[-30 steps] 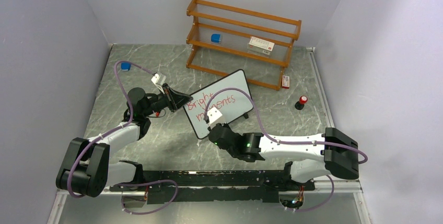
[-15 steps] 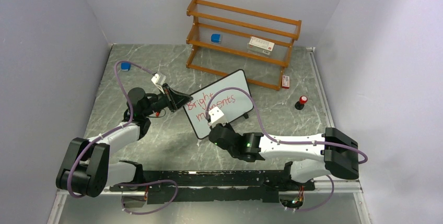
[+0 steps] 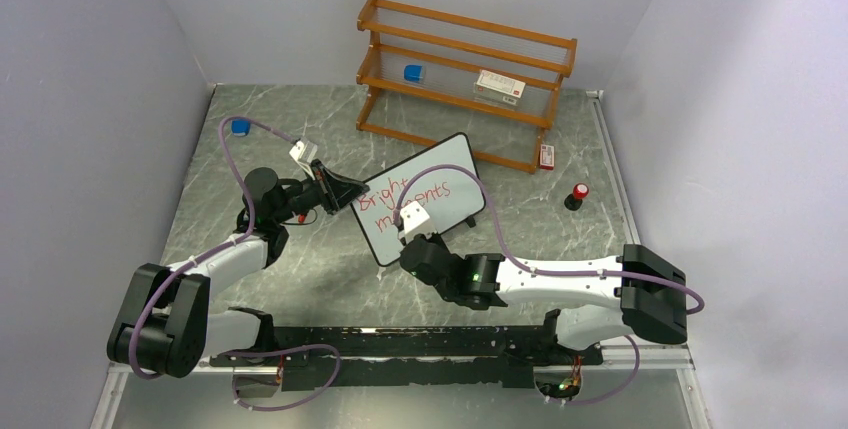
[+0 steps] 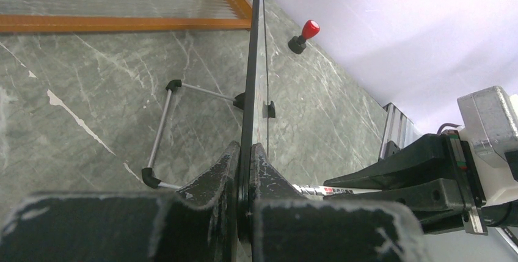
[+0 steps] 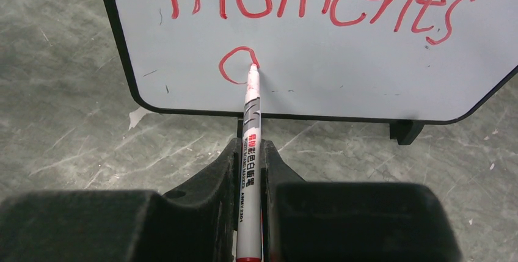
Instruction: Write a sentence on the whiteboard
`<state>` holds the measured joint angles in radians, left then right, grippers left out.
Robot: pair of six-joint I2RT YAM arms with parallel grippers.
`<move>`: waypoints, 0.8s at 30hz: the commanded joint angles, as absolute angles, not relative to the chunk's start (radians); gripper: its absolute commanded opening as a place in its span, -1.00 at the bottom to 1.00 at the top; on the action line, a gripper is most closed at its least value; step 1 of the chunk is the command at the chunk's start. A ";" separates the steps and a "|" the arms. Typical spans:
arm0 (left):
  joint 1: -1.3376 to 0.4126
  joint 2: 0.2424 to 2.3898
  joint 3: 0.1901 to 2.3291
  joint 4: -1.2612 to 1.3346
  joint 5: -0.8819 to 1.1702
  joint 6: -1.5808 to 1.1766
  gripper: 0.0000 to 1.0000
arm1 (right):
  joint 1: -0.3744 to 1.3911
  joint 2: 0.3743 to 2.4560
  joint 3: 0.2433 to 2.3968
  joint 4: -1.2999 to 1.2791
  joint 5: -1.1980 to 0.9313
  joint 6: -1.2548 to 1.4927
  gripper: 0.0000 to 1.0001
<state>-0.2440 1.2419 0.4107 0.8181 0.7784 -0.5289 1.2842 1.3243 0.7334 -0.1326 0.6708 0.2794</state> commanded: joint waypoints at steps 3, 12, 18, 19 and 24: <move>-0.253 1.249 0.416 0.783 0.776 -0.490 -0.90 | 1.266 1.300 0.753 -0.067 0.716 0.284 -1.00; -0.253 1.247 0.419 0.779 0.775 -0.491 -0.90 | 1.260 1.301 0.762 -0.074 0.690 0.275 -1.00; -0.253 1.251 0.419 0.780 0.775 -0.490 -0.90 | 1.258 1.308 0.761 -0.114 0.665 0.287 -1.00; -0.253 1.252 0.419 0.781 0.775 -0.492 -0.90 | 1.259 1.310 0.760 -0.122 0.662 0.289 -1.00; -0.253 1.250 0.419 0.779 0.773 -0.489 -0.90 | 1.259 1.311 0.749 -0.148 0.642 0.303 -1.00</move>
<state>-0.2440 1.2419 0.4107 0.8181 0.7784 -0.5285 1.2644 1.3075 0.7353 -0.1280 0.6563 0.2806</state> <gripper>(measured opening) 0.099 0.158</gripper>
